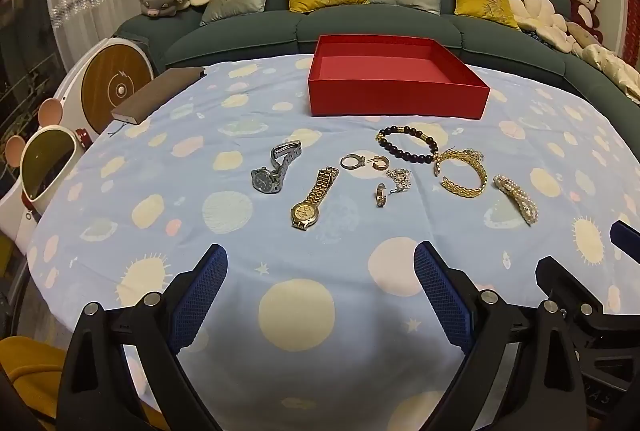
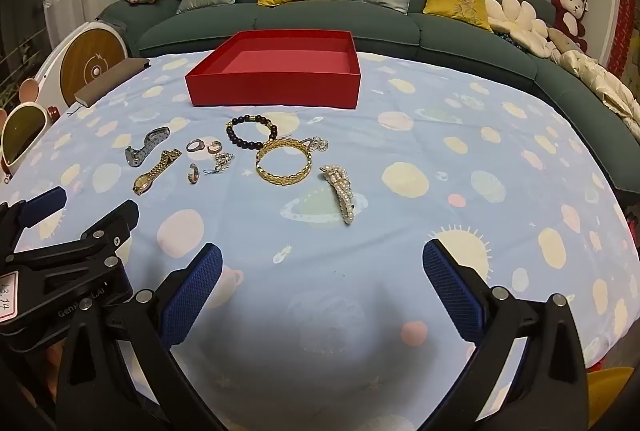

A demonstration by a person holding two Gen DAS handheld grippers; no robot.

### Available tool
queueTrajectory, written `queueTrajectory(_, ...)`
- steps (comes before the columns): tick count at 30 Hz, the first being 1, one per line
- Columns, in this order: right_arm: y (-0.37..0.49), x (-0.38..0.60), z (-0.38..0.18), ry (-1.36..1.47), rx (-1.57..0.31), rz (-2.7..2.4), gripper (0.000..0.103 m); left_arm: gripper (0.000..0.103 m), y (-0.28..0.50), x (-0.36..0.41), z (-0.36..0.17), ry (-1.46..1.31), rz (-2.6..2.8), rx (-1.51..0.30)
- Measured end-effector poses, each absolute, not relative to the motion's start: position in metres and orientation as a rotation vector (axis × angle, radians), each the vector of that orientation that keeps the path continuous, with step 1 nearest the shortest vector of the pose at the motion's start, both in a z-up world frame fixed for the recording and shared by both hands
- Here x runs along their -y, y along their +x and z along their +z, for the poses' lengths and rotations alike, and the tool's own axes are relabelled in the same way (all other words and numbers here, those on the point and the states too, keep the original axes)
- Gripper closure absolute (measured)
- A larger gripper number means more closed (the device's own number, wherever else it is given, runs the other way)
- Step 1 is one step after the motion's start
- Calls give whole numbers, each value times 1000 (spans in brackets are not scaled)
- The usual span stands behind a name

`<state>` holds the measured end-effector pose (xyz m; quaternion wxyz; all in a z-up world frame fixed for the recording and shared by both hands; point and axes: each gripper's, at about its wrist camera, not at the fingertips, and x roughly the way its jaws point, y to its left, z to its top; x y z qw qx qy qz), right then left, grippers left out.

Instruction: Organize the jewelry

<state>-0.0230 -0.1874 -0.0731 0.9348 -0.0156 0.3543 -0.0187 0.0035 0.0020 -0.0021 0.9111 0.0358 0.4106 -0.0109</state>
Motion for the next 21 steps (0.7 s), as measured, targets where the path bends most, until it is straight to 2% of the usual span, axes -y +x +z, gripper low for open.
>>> queueTrajectory(2,-23,187,-73,-29,-720,-42,5,11,-3,1,1,94,-6,-789)
queueTrajectory(21,-28,188,-75,0,-725,-32,5,11,-7,4,4,87,4,-804)
